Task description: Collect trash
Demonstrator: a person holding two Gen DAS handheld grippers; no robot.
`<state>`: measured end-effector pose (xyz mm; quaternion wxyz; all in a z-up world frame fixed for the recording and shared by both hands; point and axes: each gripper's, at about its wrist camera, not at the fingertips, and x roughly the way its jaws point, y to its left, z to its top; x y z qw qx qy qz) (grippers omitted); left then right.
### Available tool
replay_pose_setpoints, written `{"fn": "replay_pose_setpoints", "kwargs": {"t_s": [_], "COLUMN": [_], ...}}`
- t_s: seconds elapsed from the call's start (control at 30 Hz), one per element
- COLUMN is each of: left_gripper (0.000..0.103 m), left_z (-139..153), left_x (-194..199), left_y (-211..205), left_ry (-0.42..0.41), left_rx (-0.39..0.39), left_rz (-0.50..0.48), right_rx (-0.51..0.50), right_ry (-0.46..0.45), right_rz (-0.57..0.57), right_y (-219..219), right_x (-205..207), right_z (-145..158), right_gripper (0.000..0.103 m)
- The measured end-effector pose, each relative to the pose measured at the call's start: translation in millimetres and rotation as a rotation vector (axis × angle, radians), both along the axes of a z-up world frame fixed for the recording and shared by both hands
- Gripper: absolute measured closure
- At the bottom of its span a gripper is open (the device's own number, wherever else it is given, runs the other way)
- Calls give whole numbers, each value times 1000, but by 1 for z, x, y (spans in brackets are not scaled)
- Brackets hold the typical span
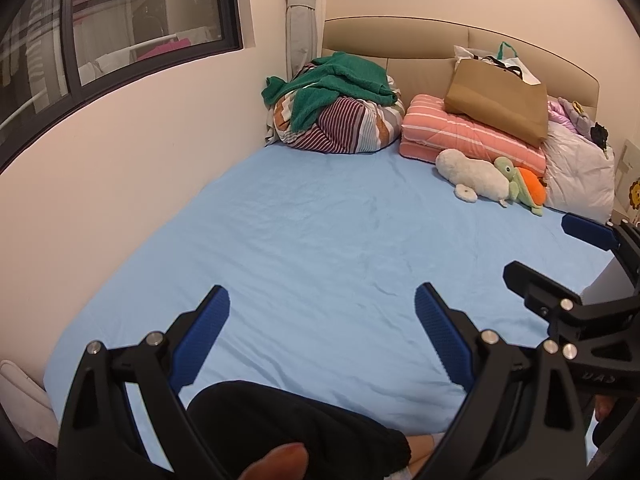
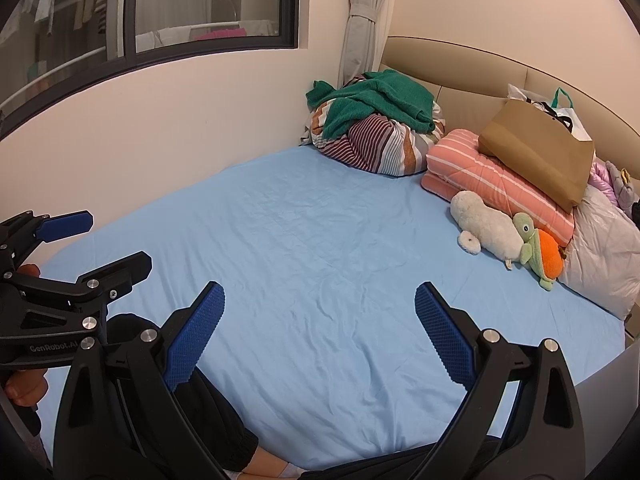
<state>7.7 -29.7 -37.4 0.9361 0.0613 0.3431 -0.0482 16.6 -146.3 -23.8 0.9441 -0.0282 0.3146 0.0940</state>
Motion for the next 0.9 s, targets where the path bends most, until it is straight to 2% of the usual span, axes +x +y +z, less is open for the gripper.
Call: {"fn": "replay_pose_setpoints", "kwargs": {"t_s": [0.3, 0.43, 0.5, 0.9], "left_gripper": [9, 9, 8, 8], "left_z": [2, 3, 2, 0], "left_x": [-2, 1, 1, -2], "left_y": [-2, 6, 8, 15], "left_ry": [-19, 2, 2, -34], "left_rx": [-3, -87, -102, -97], "left_rz": [-11, -44, -46, 1], "right_rx": [4, 3, 3, -3], "right_ry": [1, 1, 2, 3], "right_rz": [0, -5, -2, 4], "right_y": [0, -3, -3, -4], "right_x": [0, -1, -2, -4], "right_z": [0, 2, 2, 1], "right_gripper": [10, 10, 10, 10]}}
